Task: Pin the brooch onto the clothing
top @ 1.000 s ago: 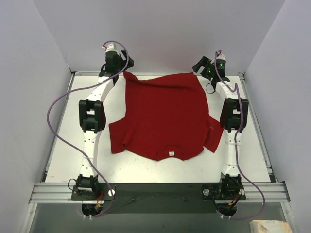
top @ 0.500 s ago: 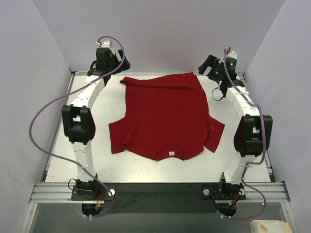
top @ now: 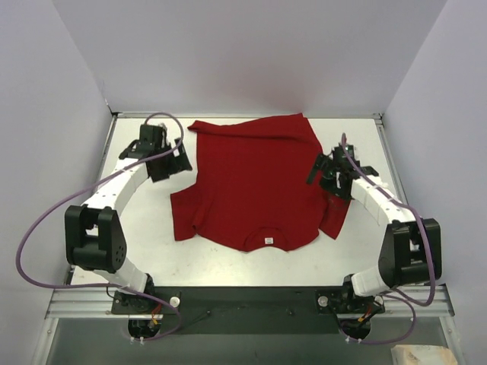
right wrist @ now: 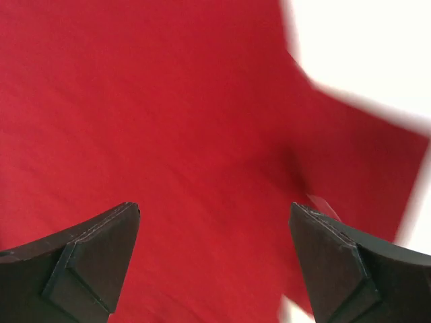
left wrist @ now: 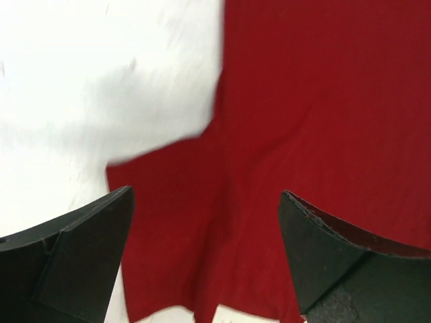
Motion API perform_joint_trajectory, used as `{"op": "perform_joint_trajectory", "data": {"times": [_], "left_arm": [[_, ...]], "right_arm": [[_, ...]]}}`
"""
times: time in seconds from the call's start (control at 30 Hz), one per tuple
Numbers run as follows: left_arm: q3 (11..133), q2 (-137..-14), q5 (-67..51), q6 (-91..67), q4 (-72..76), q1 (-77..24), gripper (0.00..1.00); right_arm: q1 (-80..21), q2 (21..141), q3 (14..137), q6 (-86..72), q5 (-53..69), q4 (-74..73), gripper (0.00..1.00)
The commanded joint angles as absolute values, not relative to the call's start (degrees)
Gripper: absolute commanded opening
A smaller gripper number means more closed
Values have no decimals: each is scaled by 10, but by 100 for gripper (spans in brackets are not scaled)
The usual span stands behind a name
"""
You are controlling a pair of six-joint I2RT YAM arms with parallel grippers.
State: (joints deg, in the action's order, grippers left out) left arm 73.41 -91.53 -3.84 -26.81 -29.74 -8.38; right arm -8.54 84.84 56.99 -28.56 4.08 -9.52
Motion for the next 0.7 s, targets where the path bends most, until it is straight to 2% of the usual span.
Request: {"op": "perform_joint_trajectory", "data": {"times": [0.0,0.17,0.33,0.57,0.6,0.67], "left_arm": [[673,-889,-54,-301,-367,-56,97],[631,-910,-63,-307,-375,-35,97],[636,-940,-62,-295,-395,-35,96],[623,-976,-46,-283,-391,-35,84],[620,-980,-43,-281,-389,-35,83],[611,-990,-43,-280,-374,-35,79]], "right_arm": [[-38,758,520,-333,2,-199,97],[16,709,474,-340,2,-249,92],[37,713,461,-323,-16,-277,86],[38,781,456,-318,-4,-293,85],[38,787,454,-316,-4,-292,81],[41,800,454,-311,-4,-294,80]]}}
